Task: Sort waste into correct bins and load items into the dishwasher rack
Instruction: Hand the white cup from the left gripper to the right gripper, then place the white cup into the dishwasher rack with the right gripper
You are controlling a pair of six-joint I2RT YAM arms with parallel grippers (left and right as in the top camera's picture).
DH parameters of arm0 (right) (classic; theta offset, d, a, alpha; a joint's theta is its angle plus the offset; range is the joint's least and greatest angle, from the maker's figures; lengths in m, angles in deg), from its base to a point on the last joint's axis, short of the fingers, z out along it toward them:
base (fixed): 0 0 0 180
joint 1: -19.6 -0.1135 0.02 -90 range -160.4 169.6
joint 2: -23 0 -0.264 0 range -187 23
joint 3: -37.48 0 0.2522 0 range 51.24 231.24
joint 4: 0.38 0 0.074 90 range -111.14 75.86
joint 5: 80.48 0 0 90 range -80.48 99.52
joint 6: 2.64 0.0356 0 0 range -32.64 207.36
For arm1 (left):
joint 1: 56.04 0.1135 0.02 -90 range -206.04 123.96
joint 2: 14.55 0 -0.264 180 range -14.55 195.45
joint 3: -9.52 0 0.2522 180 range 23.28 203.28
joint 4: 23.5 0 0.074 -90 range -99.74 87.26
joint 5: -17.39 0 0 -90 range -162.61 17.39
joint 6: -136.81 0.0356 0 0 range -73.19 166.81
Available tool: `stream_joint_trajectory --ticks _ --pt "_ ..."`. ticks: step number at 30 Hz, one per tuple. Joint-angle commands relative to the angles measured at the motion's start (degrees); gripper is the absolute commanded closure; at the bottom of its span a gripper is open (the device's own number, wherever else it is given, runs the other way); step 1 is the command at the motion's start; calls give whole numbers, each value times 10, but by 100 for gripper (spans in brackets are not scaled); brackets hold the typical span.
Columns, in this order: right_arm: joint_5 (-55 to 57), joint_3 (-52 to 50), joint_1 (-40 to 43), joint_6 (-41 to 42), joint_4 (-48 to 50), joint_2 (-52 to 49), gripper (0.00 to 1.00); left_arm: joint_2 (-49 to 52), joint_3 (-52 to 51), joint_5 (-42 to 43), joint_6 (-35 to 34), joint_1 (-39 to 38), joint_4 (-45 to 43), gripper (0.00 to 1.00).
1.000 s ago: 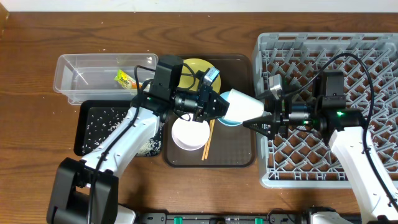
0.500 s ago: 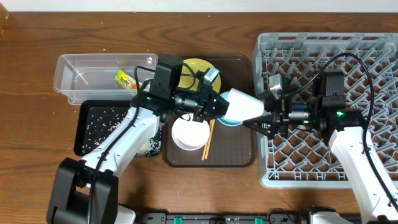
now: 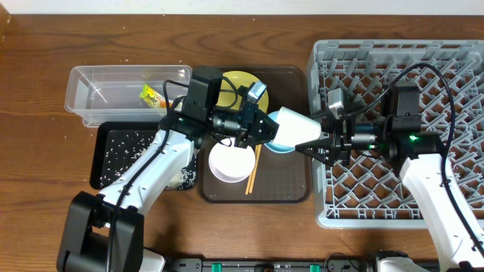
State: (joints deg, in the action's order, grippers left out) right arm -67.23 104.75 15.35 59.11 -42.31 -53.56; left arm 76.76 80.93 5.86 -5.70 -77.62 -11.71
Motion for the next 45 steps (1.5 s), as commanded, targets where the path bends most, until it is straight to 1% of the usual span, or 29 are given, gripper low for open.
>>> stream_joint_trajectory --ticks 1,5,8,10,11,12,13,14,15,17,18,19,20,24,26,30,34,36,38,40,43,45 --pt "-30 7 4 4 3 -1 40 -2 3 -9 -3 0 -3 94" --pt "-30 7 4 4 3 -1 41 -2 3 -9 -3 0 -3 94" --pt "-23 7 4 7 2 -1 48 -2 3 -11 -1 0 -3 93" --pt "5 7 4 26 2 -1 53 -2 3 -18 19 0 -3 84" --pt "24 7 4 39 2 -1 55 -2 3 -25 35 0 -3 83" --pt "47 7 4 53 1 -1 56 -2 3 -35 54 0 -2 76" --pt "78 7 4 72 1 -1 59 -2 3 -52 80 0 1 73" --pt "115 7 4 96 2 -1 65 -2 3 -81 104 0 14 73" --pt "148 7 4 118 2 -1 69 -2 3 -113 121 0 30 72" --pt "224 7 4 165 1 -1 75 -2 3 -196 167 0 71 70" --pt "255 7 4 183 1 -1 79 -2 3 -249 185 0 95 69" --pt "289 7 4 202 1 0 86 -2 3 -294 200 1 113 67" --pt "309 8 5 212 -2 1 90 -3 3 -324 214 3 123 66" --pt "375 31 5 224 -50 17 92 -22 3 -402 257 18 160 62" --pt "431 63 5 226 -97 26 98 -45 3 -444 281 27 191 62" --pt "548 150 11 261 -194 30 99 -103 3 -527 322 37 264 62" --pt "636 229 23 309 -279 29 99 -160 3 -608 326 38 337 62" --pt "669 264 32 339 -343 28 99 -182 3 -633 326 38 366 62" --pt "722 289 46 376 -404 26 99 -198 3 -650 326 38 387 61" --pt "773 299 62 396 -443 26 99 -209 3 -661 326 38 402 62" --pt "826 299 102 402 -491 22 99 -216 3 -661 326 38 410 61" --pt "829 299 132 402 -513 13 99 -215 3 -661 326 38 412 62"
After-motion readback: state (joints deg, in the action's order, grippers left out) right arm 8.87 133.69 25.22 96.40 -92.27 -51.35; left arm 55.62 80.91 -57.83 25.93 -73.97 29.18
